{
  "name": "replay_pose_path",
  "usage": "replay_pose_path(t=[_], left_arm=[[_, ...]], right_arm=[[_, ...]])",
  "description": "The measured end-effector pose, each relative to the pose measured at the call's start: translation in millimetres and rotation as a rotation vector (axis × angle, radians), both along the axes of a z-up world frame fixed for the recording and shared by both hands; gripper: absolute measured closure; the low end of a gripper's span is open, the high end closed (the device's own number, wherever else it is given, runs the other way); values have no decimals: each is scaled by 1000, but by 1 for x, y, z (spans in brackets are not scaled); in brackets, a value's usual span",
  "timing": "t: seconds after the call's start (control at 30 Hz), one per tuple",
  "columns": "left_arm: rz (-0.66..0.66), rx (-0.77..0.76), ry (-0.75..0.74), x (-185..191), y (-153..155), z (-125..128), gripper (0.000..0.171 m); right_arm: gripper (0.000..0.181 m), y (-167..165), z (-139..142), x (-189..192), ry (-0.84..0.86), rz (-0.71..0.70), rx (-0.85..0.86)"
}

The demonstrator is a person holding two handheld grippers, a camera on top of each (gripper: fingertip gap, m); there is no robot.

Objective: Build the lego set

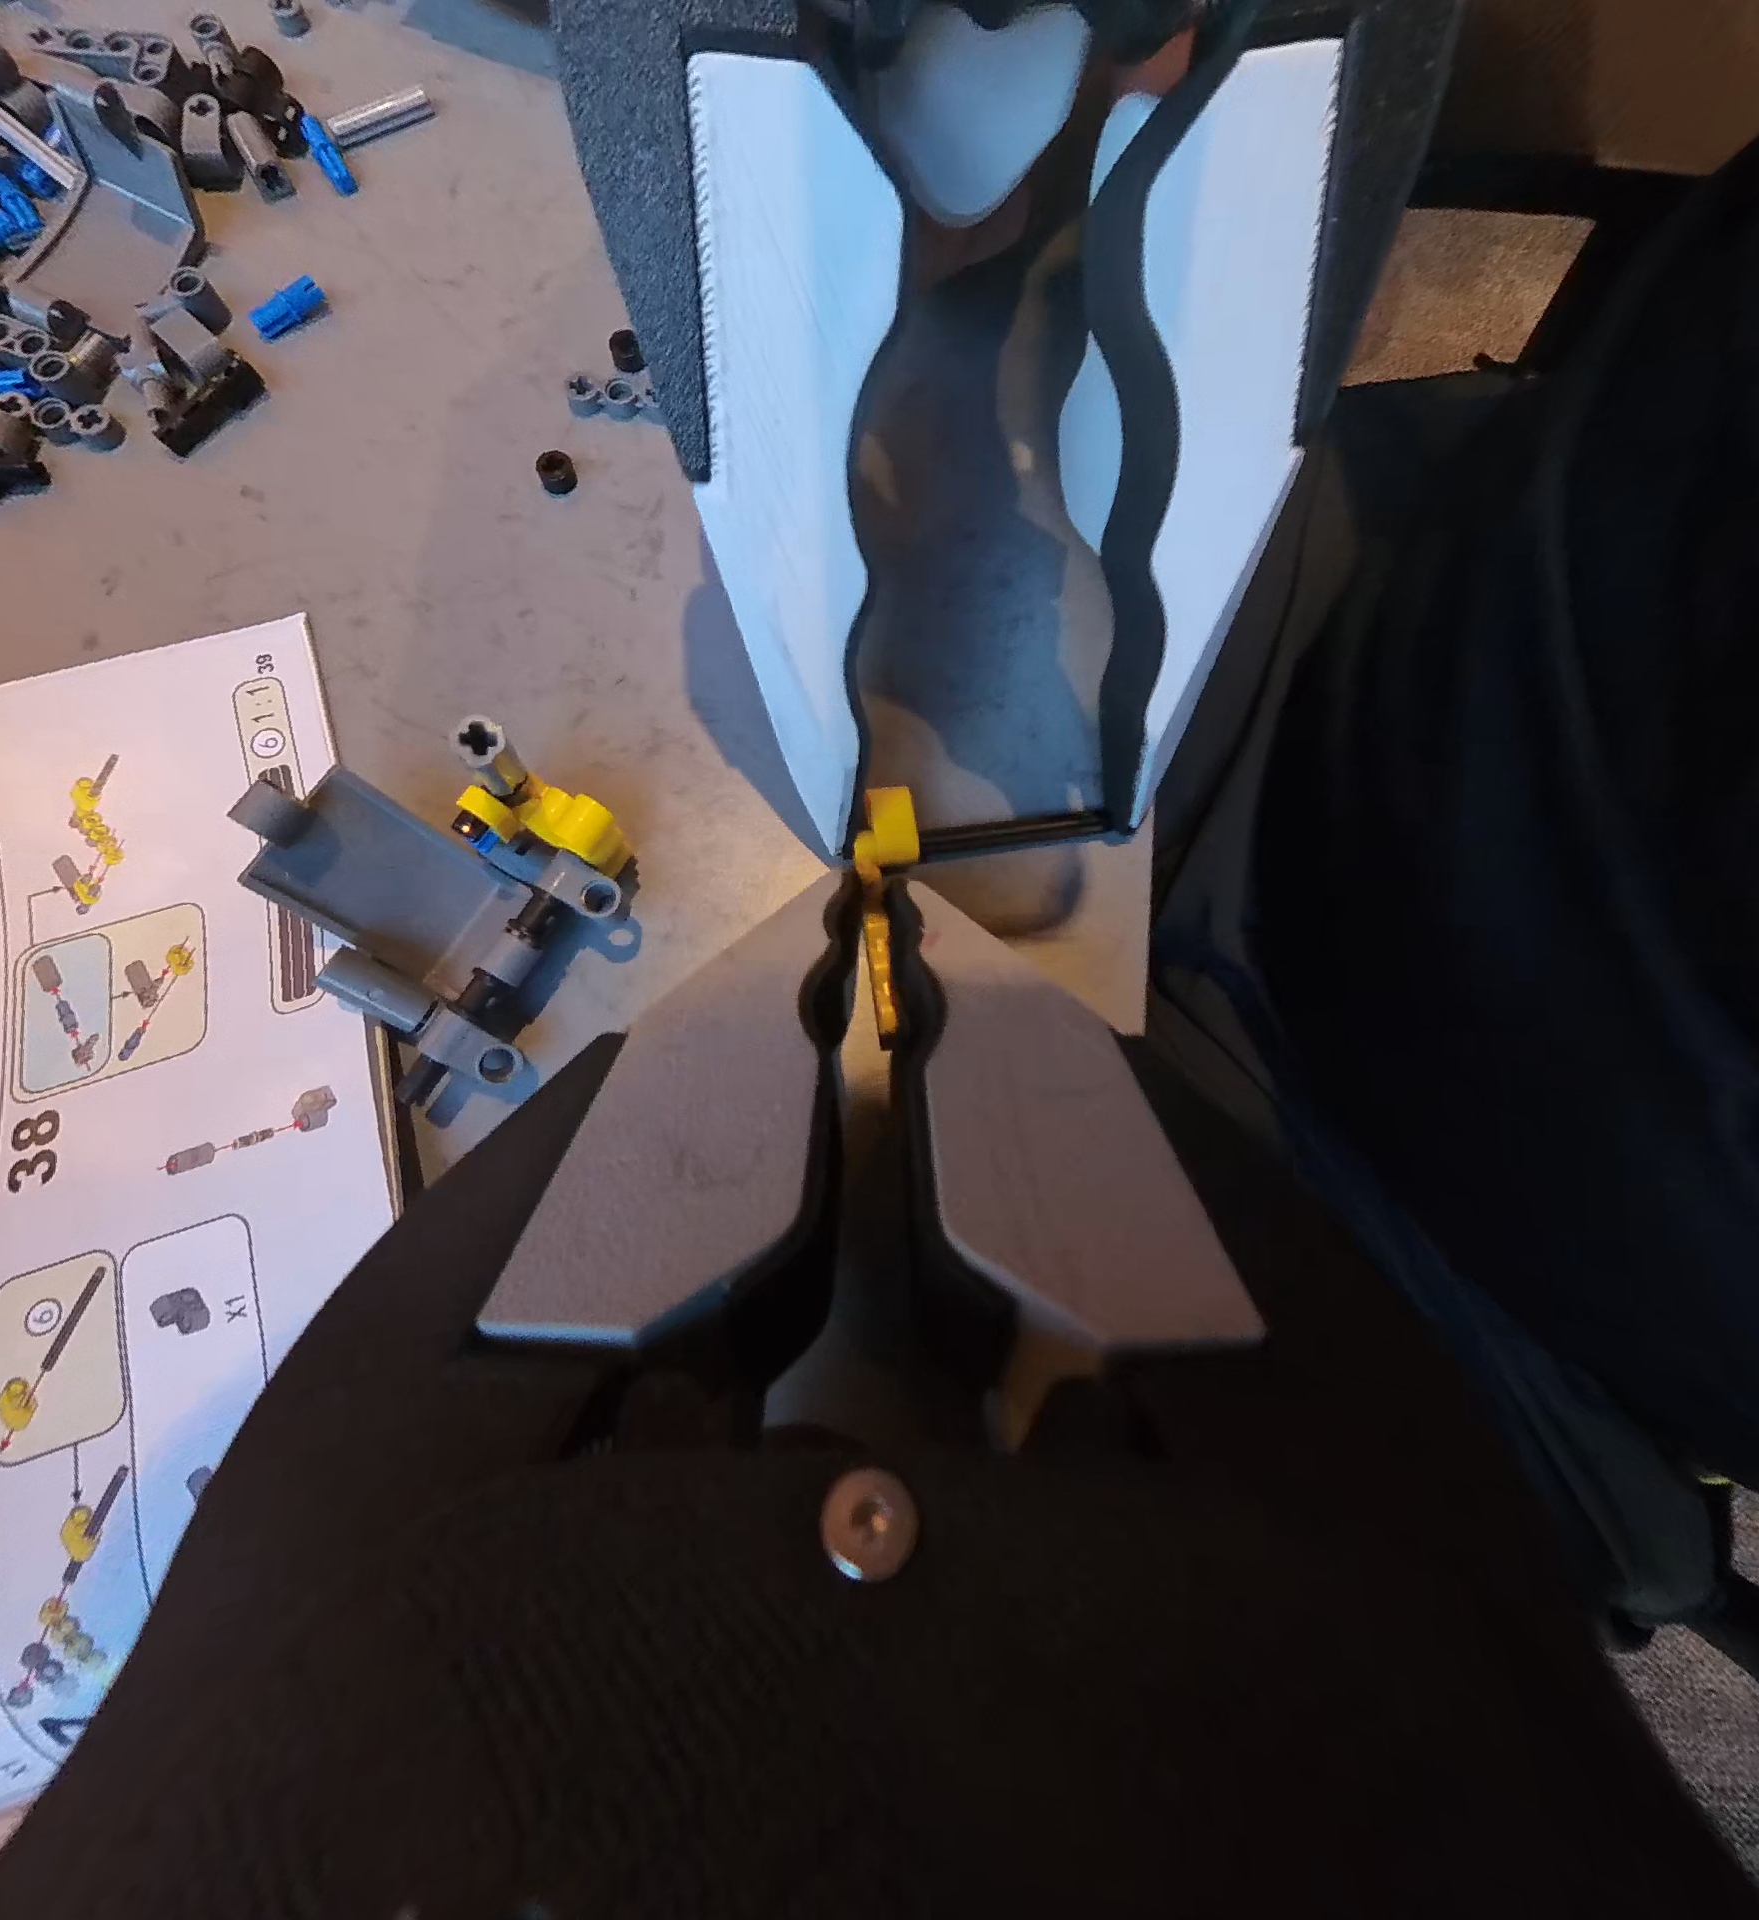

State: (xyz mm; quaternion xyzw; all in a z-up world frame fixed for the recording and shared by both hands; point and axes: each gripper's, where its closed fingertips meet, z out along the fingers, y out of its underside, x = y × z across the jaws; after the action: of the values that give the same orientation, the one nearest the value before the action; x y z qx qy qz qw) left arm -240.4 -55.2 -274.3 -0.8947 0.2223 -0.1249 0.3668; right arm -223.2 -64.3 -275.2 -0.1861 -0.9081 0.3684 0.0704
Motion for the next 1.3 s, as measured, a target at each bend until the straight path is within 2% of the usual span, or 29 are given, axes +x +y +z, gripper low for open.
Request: replay_pose_path(t=[0.23, 0.43, 0.53, 0.63, 0.77, 0.87, 0.97, 1.2, 1.3], left_arm=[[-16, -5, -19, 0, 0, 0, 168], [4, 34, 63, 0, -1, -1, 169], [-44, 22, 42, 3, -6, -1, 169], [-34, 36, 64, 1, -5, -1, 169], [-24, 50, 83, 0, -5, 0, 169], [28, 90, 175, -7, -3, 0, 169], [22, 101, 184, -7, -5, 0, 168], [-9, 100, 178, -2, -5, 0, 168], [-3, 97, 183, -2, -5, 0, 168]], right_arm=[[131, 0, 0, 0, -4, -6, -21], [132, -1, 0, -1, 1, -32, -7], [137, -4, 1, 1, 18, 18, 18], [137, -3, 1, -2, 1, 37, 28], [137, -4, 1, -3, 15, 14, 32], [137, -4, 1, -10, 32, -38, 15], [135, -4, 1, -9, 20, -58, -13], [136, -4, 3, -5, 91, -111, 35], [135, -5, 1, -6, 32, -140, 15]])
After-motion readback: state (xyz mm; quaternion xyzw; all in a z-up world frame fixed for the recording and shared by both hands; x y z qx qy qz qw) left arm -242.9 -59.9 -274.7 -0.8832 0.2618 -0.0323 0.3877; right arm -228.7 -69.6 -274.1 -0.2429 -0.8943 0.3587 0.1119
